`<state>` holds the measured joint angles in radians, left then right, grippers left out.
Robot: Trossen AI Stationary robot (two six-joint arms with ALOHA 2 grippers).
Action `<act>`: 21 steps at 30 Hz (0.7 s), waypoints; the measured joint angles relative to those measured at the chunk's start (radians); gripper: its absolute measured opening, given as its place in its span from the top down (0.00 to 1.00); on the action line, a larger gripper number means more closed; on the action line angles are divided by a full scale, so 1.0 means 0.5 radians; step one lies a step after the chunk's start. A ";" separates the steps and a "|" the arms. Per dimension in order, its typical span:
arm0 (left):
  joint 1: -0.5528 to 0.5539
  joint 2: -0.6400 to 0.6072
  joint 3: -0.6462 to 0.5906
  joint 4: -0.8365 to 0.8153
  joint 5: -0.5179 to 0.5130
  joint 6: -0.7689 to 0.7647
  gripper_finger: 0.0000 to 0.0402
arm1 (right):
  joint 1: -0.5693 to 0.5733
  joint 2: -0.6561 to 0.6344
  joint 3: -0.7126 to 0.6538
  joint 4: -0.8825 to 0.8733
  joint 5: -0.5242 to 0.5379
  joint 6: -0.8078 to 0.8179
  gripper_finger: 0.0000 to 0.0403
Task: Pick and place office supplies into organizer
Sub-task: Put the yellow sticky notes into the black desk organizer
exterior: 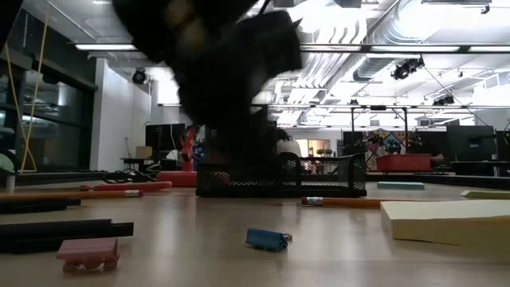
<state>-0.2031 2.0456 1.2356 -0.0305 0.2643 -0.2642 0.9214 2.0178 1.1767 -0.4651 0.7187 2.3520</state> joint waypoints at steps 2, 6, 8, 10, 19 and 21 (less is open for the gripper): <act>0.000 0.010 0.059 -0.076 0.020 0.035 0.82 | -0.003 0.000 0.001 -0.020 -0.023 -0.003 0.57; 0.000 0.083 0.172 -0.141 -0.003 0.056 0.82 | -0.011 -0.002 0.002 -0.010 -0.039 -0.002 0.54; 0.000 0.132 0.244 -0.183 -0.005 0.093 0.82 | -0.014 -0.002 0.002 -0.003 -0.033 -0.002 0.54; 0.000 0.164 0.266 -0.267 0.002 0.130 0.82 | -0.022 -0.003 0.002 -0.003 -0.035 -0.005 0.55; 0.009 0.302 0.368 -0.294 0.099 0.104 0.82 | -0.051 -0.002 0.001 0.006 -0.027 -0.018 0.60; 0.007 0.304 0.382 -0.294 0.101 0.101 0.82 | -0.061 -0.001 0.001 0.014 -0.025 -0.034 0.61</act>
<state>-0.1999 2.1978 1.4266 -0.1774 0.3147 -0.2136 0.8908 2.0174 1.1770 -0.4579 0.7061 2.3348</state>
